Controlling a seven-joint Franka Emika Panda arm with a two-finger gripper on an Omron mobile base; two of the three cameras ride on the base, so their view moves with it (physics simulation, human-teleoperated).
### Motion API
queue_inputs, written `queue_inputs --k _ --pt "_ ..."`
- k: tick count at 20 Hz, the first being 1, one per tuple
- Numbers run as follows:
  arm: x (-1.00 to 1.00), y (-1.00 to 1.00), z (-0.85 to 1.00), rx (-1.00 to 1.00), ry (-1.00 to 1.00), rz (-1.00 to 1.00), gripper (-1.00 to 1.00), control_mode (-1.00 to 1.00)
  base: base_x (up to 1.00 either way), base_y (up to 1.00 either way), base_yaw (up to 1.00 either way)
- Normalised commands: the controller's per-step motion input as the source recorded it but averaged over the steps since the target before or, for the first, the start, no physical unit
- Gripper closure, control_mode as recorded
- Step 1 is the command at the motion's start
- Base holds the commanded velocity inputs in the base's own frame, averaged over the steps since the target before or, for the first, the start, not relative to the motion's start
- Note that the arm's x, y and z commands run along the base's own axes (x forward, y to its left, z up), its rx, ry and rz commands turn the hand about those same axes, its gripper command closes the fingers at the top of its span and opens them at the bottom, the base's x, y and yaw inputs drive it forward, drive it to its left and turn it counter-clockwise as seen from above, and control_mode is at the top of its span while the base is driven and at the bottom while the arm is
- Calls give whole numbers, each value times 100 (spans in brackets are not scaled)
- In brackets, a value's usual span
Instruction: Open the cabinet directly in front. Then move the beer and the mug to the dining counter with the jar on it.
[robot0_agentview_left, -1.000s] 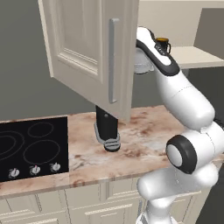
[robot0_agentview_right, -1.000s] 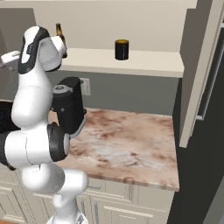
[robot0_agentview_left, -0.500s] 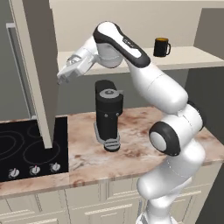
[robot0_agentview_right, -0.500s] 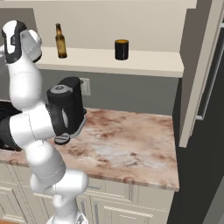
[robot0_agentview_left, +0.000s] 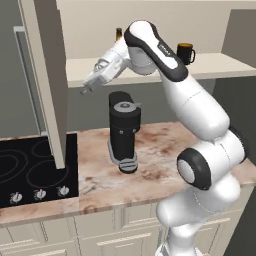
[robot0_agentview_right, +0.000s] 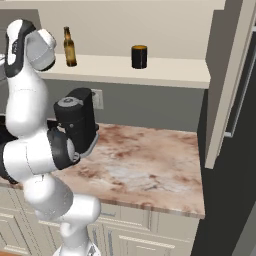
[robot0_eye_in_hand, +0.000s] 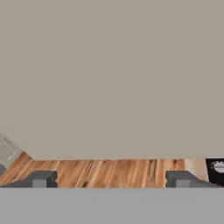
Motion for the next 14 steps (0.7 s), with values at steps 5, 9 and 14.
queue_inputs --k 5,9,14 --pt "-50 -100 -14 0 0 -53 -100 -100 0 0 0" --pt "-53 -92 -8 0 -4 -53 -100 -100 0 0 0" --pt "-59 -53 1 0 -11 -60 -100 -100 0 0 0"
